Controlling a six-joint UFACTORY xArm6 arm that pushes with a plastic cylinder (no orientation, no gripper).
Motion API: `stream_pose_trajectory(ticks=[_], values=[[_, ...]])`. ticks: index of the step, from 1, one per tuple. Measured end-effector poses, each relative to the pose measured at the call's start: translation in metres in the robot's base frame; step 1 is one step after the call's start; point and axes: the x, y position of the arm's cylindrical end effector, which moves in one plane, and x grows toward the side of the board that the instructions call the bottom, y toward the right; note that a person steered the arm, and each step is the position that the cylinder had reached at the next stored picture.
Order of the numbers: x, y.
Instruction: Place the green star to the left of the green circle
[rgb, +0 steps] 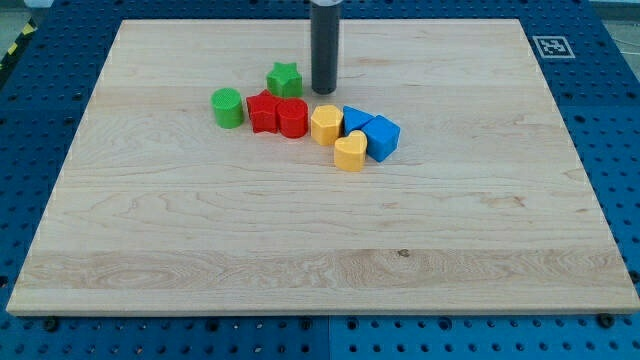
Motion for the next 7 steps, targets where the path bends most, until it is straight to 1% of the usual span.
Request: stream_pose_trajectory(ticks=[2, 4, 5, 6, 7], values=[[-0.009, -0.053], [-0.009, -0.094], [-0.013, -0.105], [-0.037, -0.107], [-0.043, -0.115]])
